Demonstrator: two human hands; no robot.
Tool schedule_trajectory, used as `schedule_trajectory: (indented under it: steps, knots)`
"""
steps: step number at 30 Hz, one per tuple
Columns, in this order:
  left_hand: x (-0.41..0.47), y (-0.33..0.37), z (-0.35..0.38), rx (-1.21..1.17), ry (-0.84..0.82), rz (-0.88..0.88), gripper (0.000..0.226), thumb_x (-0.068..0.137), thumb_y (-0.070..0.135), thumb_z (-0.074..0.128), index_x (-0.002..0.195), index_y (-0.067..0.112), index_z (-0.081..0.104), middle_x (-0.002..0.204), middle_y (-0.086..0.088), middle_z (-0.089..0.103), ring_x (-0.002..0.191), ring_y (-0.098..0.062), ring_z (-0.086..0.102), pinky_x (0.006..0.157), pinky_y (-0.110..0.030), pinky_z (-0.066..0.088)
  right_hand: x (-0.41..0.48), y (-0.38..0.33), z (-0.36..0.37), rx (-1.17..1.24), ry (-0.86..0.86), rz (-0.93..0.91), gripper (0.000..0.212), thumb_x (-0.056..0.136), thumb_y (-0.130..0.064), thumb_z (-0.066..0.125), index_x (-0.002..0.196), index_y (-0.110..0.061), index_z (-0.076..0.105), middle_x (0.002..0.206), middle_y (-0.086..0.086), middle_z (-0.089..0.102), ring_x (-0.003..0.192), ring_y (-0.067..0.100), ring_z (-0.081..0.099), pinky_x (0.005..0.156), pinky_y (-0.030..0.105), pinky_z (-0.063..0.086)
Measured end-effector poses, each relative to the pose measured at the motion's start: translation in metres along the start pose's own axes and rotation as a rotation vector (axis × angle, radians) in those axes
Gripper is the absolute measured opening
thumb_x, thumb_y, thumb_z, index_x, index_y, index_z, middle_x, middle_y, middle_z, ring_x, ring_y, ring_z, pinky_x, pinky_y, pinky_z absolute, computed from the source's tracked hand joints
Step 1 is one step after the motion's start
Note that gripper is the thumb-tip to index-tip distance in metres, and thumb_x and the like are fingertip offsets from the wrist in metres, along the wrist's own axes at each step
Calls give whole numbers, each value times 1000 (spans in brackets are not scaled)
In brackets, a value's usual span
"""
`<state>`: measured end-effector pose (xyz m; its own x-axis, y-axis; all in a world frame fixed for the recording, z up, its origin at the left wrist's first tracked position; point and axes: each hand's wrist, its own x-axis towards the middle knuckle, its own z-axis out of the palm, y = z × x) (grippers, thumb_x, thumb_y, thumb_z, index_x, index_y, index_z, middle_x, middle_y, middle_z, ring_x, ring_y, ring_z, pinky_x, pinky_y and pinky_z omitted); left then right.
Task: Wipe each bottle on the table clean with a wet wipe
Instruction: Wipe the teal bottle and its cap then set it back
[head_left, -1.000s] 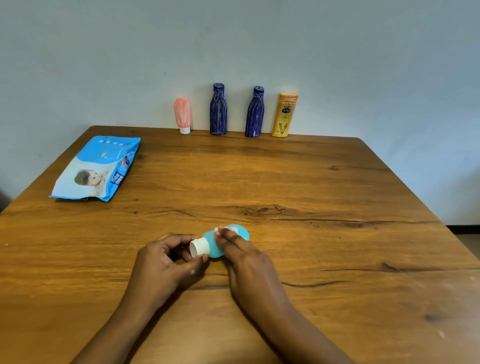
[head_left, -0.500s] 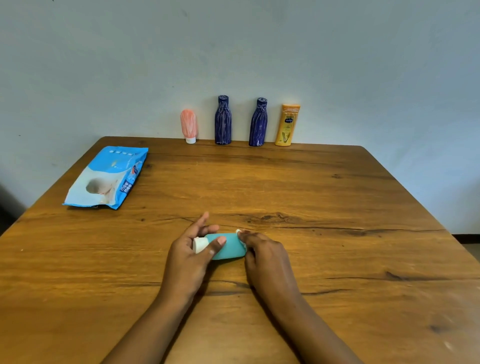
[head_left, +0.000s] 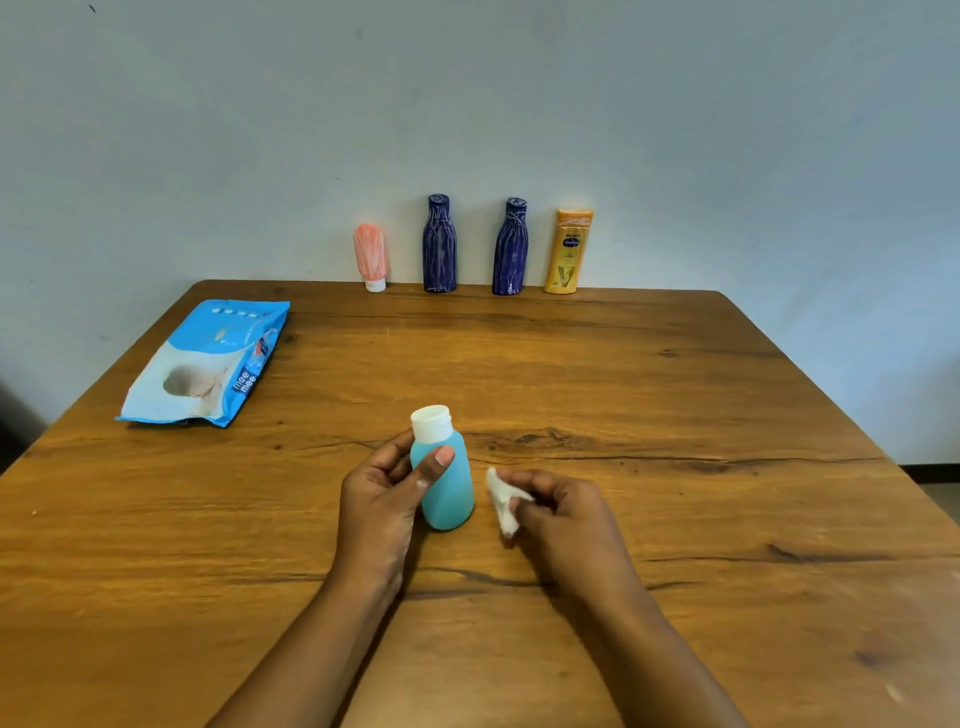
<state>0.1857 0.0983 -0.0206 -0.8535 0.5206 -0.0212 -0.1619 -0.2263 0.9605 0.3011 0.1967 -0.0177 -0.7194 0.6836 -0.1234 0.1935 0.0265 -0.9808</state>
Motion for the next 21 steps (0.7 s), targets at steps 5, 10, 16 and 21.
schedule_trajectory:
  steps: [5,10,16,21]
  knots:
    - [-1,9,-3,117,-185,-34,22,86,12,58,106,19,65,79,14,73,68,3,65,54,-12,48,7,-36,-13,-382,140,-777,37,86,2,54,117,-16,63,118,-4,64,112,0,56,91,14,45]
    - [-2,9,-9,197,-268,-66,23,89,8,54,108,17,63,91,7,74,82,-4,68,65,-15,52,33,-23,8,-926,-115,-1072,35,89,-12,45,120,-4,60,126,12,59,120,24,53,91,37,51]
    - [2,5,-15,151,-229,-129,28,79,11,63,105,21,65,89,5,74,80,-8,68,61,-18,53,28,-5,-14,-967,-115,-1068,37,96,-20,40,125,-3,56,129,13,56,121,21,52,102,29,42]
    - [4,7,-15,26,-204,-189,34,74,11,67,107,16,61,82,1,75,72,-9,69,57,-19,54,34,-18,-2,-724,68,-1013,33,91,-13,45,118,-3,62,123,12,61,115,19,57,96,29,47]
